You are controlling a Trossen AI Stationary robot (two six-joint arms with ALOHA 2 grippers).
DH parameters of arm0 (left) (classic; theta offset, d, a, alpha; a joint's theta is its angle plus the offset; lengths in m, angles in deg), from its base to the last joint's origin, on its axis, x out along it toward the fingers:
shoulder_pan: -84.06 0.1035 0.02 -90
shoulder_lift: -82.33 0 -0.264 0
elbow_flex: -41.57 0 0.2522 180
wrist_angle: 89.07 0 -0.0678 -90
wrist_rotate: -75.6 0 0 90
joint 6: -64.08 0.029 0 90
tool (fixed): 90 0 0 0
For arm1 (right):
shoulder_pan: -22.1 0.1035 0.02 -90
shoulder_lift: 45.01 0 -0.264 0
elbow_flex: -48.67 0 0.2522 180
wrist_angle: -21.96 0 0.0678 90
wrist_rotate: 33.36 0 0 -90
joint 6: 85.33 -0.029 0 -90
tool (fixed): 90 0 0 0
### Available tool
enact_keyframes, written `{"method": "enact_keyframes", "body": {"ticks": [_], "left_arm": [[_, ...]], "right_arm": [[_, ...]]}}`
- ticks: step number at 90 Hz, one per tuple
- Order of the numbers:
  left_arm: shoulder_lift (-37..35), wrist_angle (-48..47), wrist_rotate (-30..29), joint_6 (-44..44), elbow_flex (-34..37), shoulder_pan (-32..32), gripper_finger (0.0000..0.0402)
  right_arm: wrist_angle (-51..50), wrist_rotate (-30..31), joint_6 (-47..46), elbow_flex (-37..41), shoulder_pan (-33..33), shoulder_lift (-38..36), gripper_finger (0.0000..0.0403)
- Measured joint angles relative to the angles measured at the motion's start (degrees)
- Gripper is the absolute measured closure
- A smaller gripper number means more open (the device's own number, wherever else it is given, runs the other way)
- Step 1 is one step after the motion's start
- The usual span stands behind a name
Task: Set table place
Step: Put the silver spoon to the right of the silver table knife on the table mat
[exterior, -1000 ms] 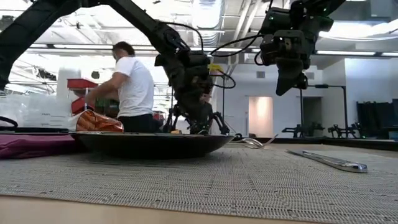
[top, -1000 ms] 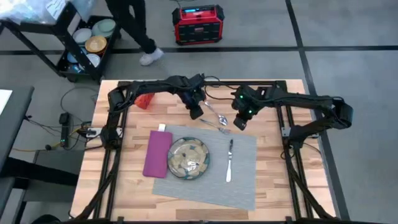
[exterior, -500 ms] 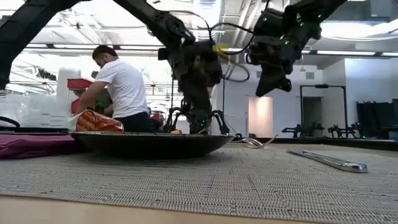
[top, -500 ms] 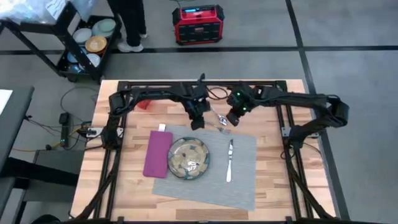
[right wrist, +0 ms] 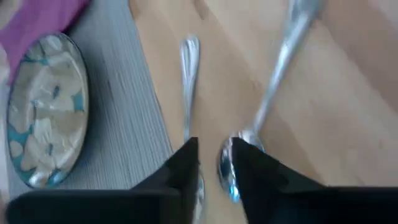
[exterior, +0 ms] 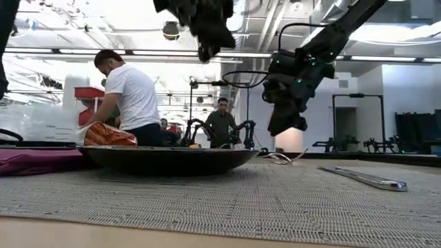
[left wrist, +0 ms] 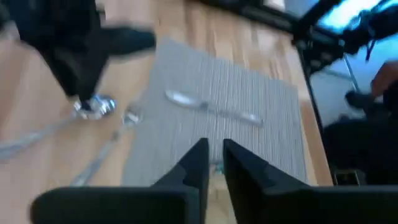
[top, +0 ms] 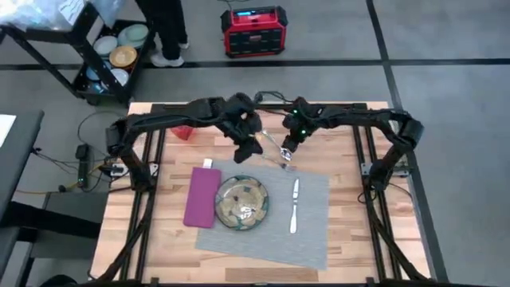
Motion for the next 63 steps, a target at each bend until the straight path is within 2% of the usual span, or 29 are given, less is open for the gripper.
{"method": "enact_keyframes", "body": {"ticks": [10, 18, 27, 34, 41, 47, 63], "left_arm": [[-0.37, -0.1, -2.77, -1.79, 0.01, 0.01, 0.0304], [-0.11, -0.29, -4.92, -3.37, 0.07, 0.02, 0.0277], [0.22, -0.55, -6.25, -4.0, 0.08, 0.02, 0.0258], [0.22, -0.52, -6.47, -4.58, 0.09, 0.02, 0.0252], [0.18, -0.53, -6.43, -4.68, 0.09, -0.04, 0.0252], [0.2, -0.91, -6.42, -4.94, 0.09, -0.1, 0.0252], [0.2, -2.21, -6.38, -5.13, 0.09, -0.55, 0.0252]], "right_arm": [[-2.02, 0.97, 0.0, -2.93, 0.04, 3.91, 0.0214], [-4.38, 2.81, -0.02, -5.19, 0.04, 7.24, 0.0182], [-7.84, 6.53, -0.43, -7.7, 0.04, 11.09, 0.017], [-9.68, 7.19, -0.59, -9.66, 0.07, 13.21, 0.0175], [-11.48, 8.48, -0.6, -11.09, 0.16, 14.77, 0.0193], [-12.3, 10.51, -0.6, -11.74, 0.58, 15.52, 0.0225], [-12.81, 12.64, 1.59, -11.9, 0.57, 15.74, 0.0374]]}}
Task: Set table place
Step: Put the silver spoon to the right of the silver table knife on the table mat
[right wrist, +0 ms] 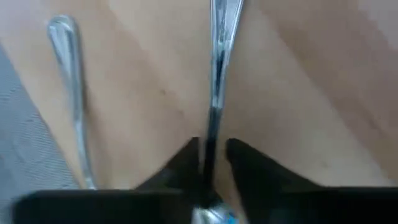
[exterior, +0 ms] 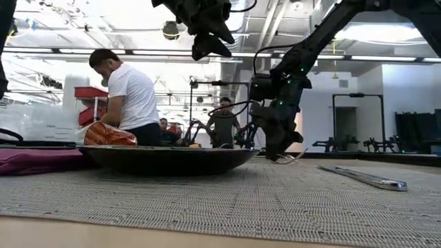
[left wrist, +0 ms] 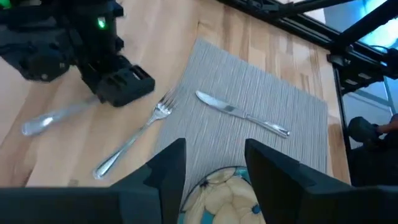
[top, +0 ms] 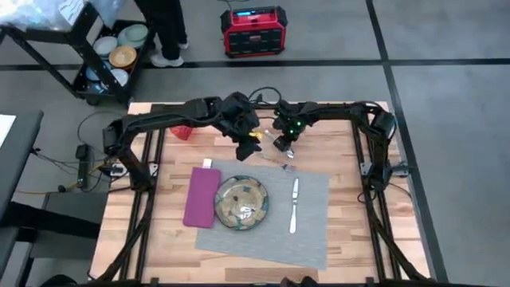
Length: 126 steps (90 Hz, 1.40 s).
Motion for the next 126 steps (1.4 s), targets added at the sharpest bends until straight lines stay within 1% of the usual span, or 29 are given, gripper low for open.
{"method": "enact_keyframes", "body": {"ticks": [4, 13, 21, 34, 42, 53, 61, 71, 75, 84, 90, 98, 112, 126], "left_arm": [[0.0, -0.02, 0.0, 0.0, 0.0, -0.2, 0.0252], [0.0, 0.14, 0.16, 0.18, 0.0, -0.32, 0.0252], [0.0, 0.06, 0.2, 0.2, 0.0, -0.32, 0.0253], [0.0, 0.11, 0.13, 0.72, 0.0, -0.28, 0.0253], [0.0, 0.08, 0.13, 1.29, 0.0, -0.3, 0.0253], [0.0, -0.29, 0.12, 1.75, 0.0, -0.3, 0.0253], [0.0, -0.3, 0.11, 2.41, 0.0, -0.21, 0.0253], [0.0, -0.92, 0.11, 3.15, 0.0, -0.2, 0.0253], [0.0, -0.93, 0.07, 3.34, 0.0, -0.17, 0.0253], [0.0, -1.01, -0.52, 3.71, 0.0, -0.11, 0.0253], [0.0, -1.03, -0.85, 4.04, 0.0, -0.08, 0.0253], [0.0, -1.03, -1.05, 5.02, 0.0, -0.08, 0.0253], [0.0, -1.19, -1.18, 5.88, -0.02, -0.08, 0.0253], [0.0, -2.08, -1.21, 6.86, -0.02, 0.1, 0.0253]], "right_arm": [[-0.09, 0.08, 0.6, 0.02, -0.04, -0.02, 0.0388], [-0.43, -0.2, 0.53, 0.1, -0.88, -0.94, 0.0395], [-2.27, -0.36, 0.84, 0.5, -1.86, -3.5, 0.0398], [-6.21, -1.43, 1.62, 0.15, -3.65, -13.52, 0.04], [-12.45, -1.29, 2.32, 0.4, -3.82, -19.85, 0.0401], [-21.08, -0.38, 2.49, 0.3, -2.04, -28.64, 0.0401], [-26.06, 0.59, 1.22, 1.89, 0.56, -34.35, 0.0402], [-29.66, 2.4, -3.59, 6.37, 5.31, -40.51, 0.0402], [-31.4, 5.07, -5.75, 8.32, 7.41, -42.88, 0.0402], [-37.28, 13.19, -12.11, 12.66, 11.51, -46.49, 0.0402], [-40.57, 15.82, -16.03, 15.24, 13.5, -47.65, 0.0403], [-43.85, 15.62, -19.53, 18.48, 16.47, -48.13, 0.04], [-41.37, 10.98, -25.51, 23.56, 22.58, -47.98, 0.04], [-41.26, 11.02, -31.29, 26.94, 27.56, -47.93, 0.0401]]}}
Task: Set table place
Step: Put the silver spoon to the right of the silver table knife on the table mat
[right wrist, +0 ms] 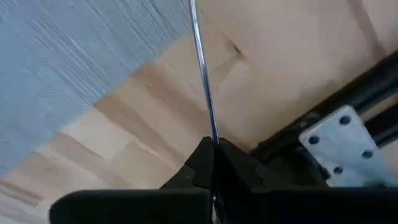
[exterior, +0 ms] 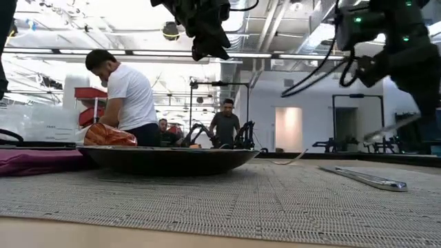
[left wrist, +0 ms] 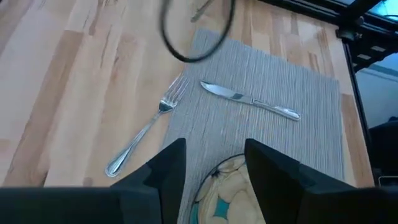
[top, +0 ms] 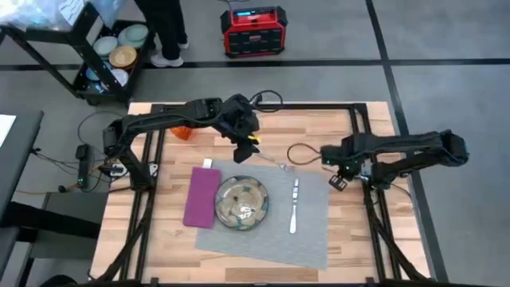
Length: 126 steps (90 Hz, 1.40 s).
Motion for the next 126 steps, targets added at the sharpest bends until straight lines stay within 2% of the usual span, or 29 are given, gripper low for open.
{"method": "enact_keyframes", "body": {"ticks": [8, 17, 26, 44, 60, 126], "left_arm": [[0.0, -0.52, -0.9, 0.85, 0.0, 0.02, 0.0253], [0.0, -0.55, -1.95, 0.93, 0.42, 0.03, 0.0253], [0.02, -1.65, -2.05, 0.88, 0.52, 0.21, 0.0253], [0.02, -1.78, -2.08, 0.81, 0.52, 0.21, 0.0253], [0.02, -1.55, -2.09, 0.77, 0.52, 0.21, 0.0253], [0.02, -1.48, -2.09, -0.19, 0.56, 0.21, 0.0253]], "right_arm": [[3.21, 0.42, -1.43, 0.79, 1.45, 0.0, 0.0402], [8.48, -1.28, -2.3, 0.72, 3.39, -0.02, 0.0386], [11.77, -1.88, -2.47, 0.72, 5.7, 0.14, 0.0353], [12.0, -1.85, -2.54, 0.7, 9.65, 1.96, 0.0276], [12.62, 0.3, -7.03, 0.7, 11.19, 2.16, 0.0226], [17.83, 1.71, -8.16, 0.68, 11.43, 2.1, 0.0249]]}}
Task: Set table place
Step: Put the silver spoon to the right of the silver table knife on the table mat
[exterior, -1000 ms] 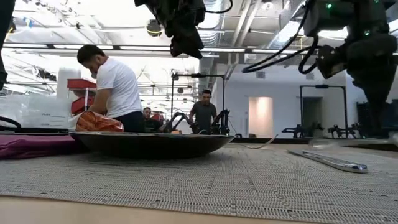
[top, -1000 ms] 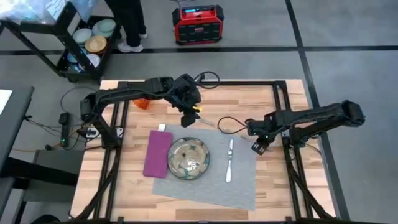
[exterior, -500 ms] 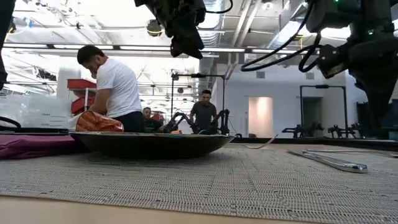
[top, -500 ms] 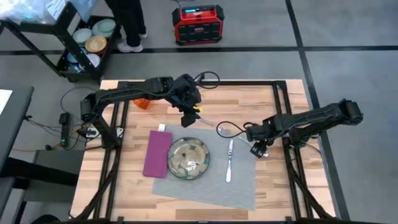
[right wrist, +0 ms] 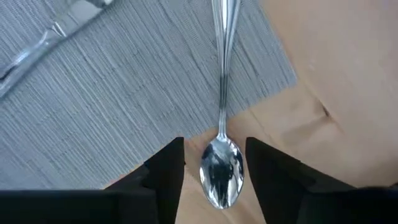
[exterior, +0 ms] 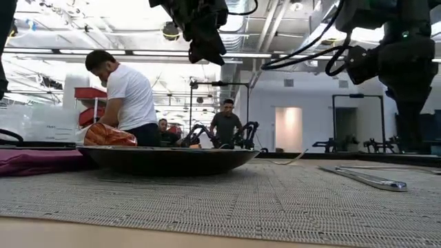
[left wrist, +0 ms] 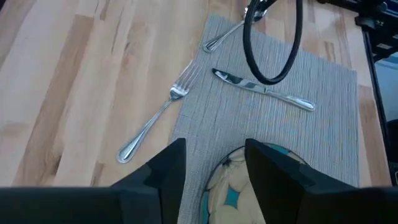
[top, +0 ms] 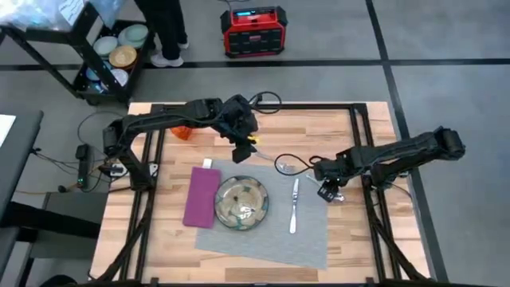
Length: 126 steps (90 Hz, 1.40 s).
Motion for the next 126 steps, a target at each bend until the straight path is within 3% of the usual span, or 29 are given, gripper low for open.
{"method": "enact_keyframes", "body": {"ticks": [8, 18, 23, 36, 62, 74, 86, 102, 108, 118, 126], "left_arm": [[0.0, -0.03, 0.0, -0.4, 0.01, 0.0, 0.0253], [0.0, -0.07, -0.02, -0.54, 0.01, -0.02, 0.0253], [0.0, -0.14, -0.02, -0.63, 0.01, 0.0, 0.0253], [0.0, -0.18, -0.02, -0.63, 0.01, -0.02, 0.0253], [0.0, -0.09, -0.02, -0.43, 0.01, -0.02, 0.0253], [0.0, -0.09, -0.02, -0.42, 0.01, -0.01, 0.0253], [0.0, -0.09, -0.02, -0.39, 0.01, -0.01, 0.0253], [0.0, -0.05, -0.03, -0.37, 0.01, -0.01, 0.0253], [0.0, 0.02, -0.03, -0.37, 0.01, -0.02, 0.0253], [0.0, 0.09, -0.53, -0.37, 0.01, -0.02, 0.0253], [0.0, 0.17, -0.98, -0.43, 0.01, -0.02, 0.0253]], "right_arm": [[-0.04, -0.15, -0.13, 0.0, 0.15, 0.07, 0.0279], [0.1, -1.39, -0.13, 0.0, 1.77, 0.07, 0.0368], [0.3, -2.61, -0.38, 0.0, 3.16, 0.07, 0.039], [-0.11, -7.64, -2.41, 0.0, 7.44, 0.07, 0.0401], [0.83, -11.34, -3.56, 0.19, 11.94, 0.08, 0.0403], [10.46, -15.52, -6.48, 6.21, 12.31, 0.13, 0.0403], [10.05, -14.97, -11.89, 10.73, 12.78, 0.13, 0.0403], [11.53, -15.4, -10.1, 12.9, 12.36, 0.09, 0.0403], [10.85, -13.48, -10.72, 13.56, 10.75, 0.09, 0.0403], [8.28, -1.99, -21.56, 15.27, 6.53, 0.0, 0.0403], [12.41, -0.54, -23.46, 15.24, 5.23, -0.5, 0.0403]]}}
